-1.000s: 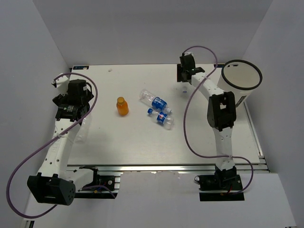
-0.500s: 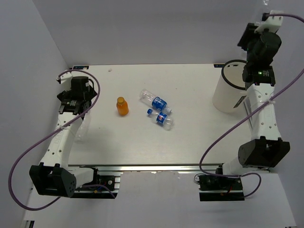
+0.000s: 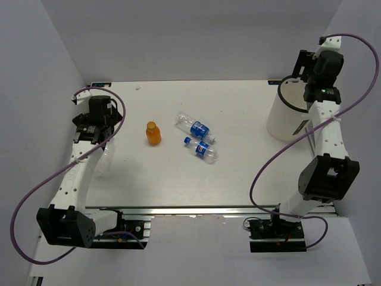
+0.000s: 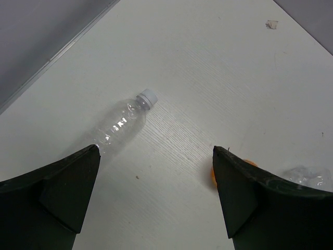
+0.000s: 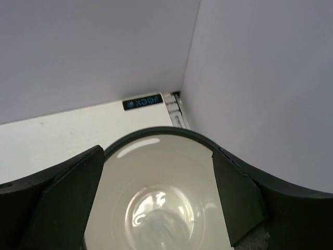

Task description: Put the plastic bottles in the bin

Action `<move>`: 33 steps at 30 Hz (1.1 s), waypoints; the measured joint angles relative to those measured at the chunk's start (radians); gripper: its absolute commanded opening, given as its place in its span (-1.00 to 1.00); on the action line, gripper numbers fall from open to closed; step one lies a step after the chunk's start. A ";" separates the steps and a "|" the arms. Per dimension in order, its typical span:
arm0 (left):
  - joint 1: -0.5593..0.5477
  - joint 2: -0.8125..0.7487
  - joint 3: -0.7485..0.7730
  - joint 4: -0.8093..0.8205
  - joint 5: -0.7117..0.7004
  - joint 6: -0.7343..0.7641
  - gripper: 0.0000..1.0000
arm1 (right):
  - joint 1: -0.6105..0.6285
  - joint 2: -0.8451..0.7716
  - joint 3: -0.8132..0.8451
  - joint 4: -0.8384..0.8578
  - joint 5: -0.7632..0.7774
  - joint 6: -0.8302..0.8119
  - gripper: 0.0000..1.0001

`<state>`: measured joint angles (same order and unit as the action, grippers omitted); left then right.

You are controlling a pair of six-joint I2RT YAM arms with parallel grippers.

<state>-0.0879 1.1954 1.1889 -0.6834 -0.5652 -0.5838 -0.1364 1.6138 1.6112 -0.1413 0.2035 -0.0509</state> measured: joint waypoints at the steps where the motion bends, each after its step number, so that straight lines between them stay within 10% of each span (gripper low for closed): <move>1: 0.000 -0.001 0.000 -0.003 0.000 0.000 0.96 | 0.002 -0.005 0.018 -0.006 -0.012 0.002 0.79; 6: 0.000 -0.012 -0.001 -0.021 0.000 -0.003 0.96 | 0.090 -0.072 0.063 -0.046 -0.051 -0.045 0.79; 18: 0.000 -0.001 -0.019 -0.082 0.027 -0.049 0.96 | 0.809 -0.108 -0.231 -0.158 -0.260 -0.166 0.79; 33: 0.001 0.024 -0.032 -0.153 0.030 -0.073 0.96 | 0.878 0.177 -0.453 -0.098 -0.135 -0.114 0.41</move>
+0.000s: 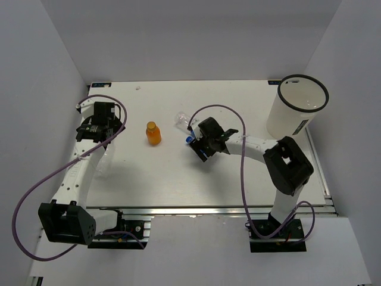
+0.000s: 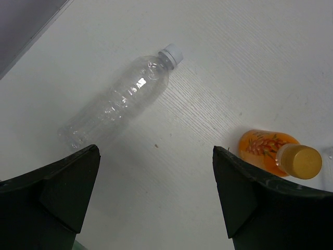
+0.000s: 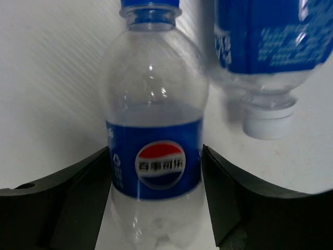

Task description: Put the plastic bottles in the bin

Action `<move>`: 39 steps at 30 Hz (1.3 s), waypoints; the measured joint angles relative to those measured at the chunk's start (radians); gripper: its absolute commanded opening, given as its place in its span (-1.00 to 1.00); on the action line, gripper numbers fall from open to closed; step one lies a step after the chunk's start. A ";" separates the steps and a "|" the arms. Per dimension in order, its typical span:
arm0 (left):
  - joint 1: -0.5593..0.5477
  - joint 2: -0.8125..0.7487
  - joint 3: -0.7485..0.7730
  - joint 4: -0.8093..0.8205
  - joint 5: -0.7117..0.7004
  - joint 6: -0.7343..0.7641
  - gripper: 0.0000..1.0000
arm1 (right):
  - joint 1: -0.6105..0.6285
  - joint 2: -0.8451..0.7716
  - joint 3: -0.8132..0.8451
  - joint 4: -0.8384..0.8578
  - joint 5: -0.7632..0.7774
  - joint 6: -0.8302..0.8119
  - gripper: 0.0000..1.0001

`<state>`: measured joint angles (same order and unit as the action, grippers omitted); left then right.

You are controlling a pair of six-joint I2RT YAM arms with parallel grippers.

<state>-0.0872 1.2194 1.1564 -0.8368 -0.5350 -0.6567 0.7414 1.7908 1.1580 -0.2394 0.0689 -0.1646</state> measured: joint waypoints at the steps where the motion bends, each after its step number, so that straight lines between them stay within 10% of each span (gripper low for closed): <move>1: 0.000 0.000 0.000 -0.003 0.000 0.000 0.96 | 0.000 0.019 -0.014 0.008 0.010 0.003 0.34; 8: 0.000 0.003 0.000 -0.010 -0.006 -0.008 0.97 | 0.007 -0.001 -0.055 0.026 0.042 0.031 -0.75; 17: 0.003 0.028 0.014 -0.013 -0.016 -0.013 0.96 | -0.018 -0.401 0.110 0.012 -0.056 0.026 -0.79; 25: 0.007 0.064 0.019 0.029 -0.021 -0.013 0.96 | -0.451 -0.411 0.454 0.054 0.189 0.062 -0.81; 31: 0.013 0.087 0.019 0.043 -0.025 -0.005 0.96 | -0.662 -0.285 0.515 -0.100 0.409 0.148 -0.36; 36: 0.019 0.093 0.023 0.052 -0.026 0.002 0.96 | -0.711 -0.220 0.514 -0.243 0.503 0.240 0.78; 39: 0.021 0.106 0.032 0.055 -0.026 0.006 0.96 | -0.697 -0.234 0.517 -0.241 0.453 0.240 0.79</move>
<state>-0.0662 1.3251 1.1881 -0.7822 -0.5613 -0.6502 0.0448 1.5566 1.6745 -0.4801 0.5220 0.0753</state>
